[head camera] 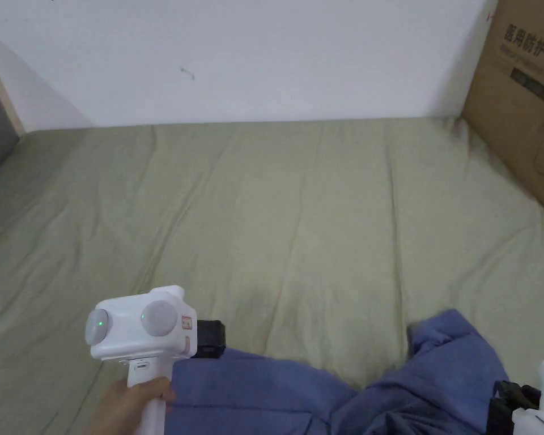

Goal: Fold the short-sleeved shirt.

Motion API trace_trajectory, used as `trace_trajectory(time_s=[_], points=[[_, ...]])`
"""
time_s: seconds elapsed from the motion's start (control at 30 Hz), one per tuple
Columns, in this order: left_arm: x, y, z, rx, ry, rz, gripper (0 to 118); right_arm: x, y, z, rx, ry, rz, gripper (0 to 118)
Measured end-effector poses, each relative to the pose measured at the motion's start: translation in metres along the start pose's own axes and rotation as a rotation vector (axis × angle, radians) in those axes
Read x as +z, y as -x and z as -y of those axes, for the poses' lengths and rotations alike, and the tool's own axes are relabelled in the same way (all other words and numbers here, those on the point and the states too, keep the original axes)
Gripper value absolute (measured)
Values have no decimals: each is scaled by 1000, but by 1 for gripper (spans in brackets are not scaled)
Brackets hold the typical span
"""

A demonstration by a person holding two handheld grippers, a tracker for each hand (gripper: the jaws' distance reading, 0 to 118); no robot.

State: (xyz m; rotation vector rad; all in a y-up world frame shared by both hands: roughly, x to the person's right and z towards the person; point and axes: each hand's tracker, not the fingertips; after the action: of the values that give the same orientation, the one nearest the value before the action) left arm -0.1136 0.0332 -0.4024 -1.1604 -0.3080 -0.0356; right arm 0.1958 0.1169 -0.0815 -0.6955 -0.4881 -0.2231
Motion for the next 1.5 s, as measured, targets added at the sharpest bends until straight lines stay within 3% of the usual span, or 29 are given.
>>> trace_trajectory(time_s=[0.07,0.1,0.17,0.2,0.27,0.37,0.5,0.53,0.57,0.6,0.67,0.73,0.9,0.97,1.0,1.03,1.07,1.13,1.17,1.23,1.43,1.5], points=[[-8,-3,5,-5,8,-23,75,-3,-1,0,-1,11,7,0],[-8,-6,9,-38,-10,-95,61,-5,-2,1,1,17,10,0],[5,-9,14,-54,-61,-52,21,-6,-1,3,7,28,13,0],[11,-12,17,-98,-66,-103,3,-7,-1,5,11,34,11,0],[16,-11,19,-111,-64,-130,3,-9,-3,8,13,51,-7,0],[28,-3,18,-21,-82,-49,3,-8,-10,9,-3,98,-87,0],[53,3,20,-1,-112,-9,3,-5,-32,4,-76,80,-90,1],[59,2,21,-3,-121,4,3,-6,-40,2,-100,69,-92,7],[68,1,23,-14,-144,10,3,-8,-49,-3,-126,70,-94,23],[76,-1,26,-31,-164,12,3,-14,-57,-9,-149,85,-106,48],[89,-3,28,-61,-183,9,3,-33,-73,-22,-143,150,-154,83],[99,-6,32,-79,-201,10,3,-56,-82,-32,-136,158,-148,89],[105,-5,31,-94,-214,20,3,-134,-90,-49,-49,359,-154,87],[104,-5,31,-93,-209,16,3,-169,-88,-38,-15,487,-140,69],[103,-6,31,-97,-208,13,3,-182,-86,-30,16,544,-134,66],[103,-6,31,-98,-204,9,3,-185,-83,-26,46,527,-50,66],[102,-5,32,-98,-203,6,3,-175,-80,-31,26,481,-108,58],[102,-4,33,-100,-196,4,3,-165,-76,-39,76,457,-82,2],[102,-3,33,-99,-195,7,3,-163,-75,-41,115,431,-69,2],[103,-1,32,-93,-192,3,3,-163,-82,-45,44,470,-92,2],[124,9,34,-88,-225,-12,3,-141,-87,-64,41,427,-97,1],[137,14,31,-89,-247,-26,3,-123,-89,-81,-6,366,-131,1]])
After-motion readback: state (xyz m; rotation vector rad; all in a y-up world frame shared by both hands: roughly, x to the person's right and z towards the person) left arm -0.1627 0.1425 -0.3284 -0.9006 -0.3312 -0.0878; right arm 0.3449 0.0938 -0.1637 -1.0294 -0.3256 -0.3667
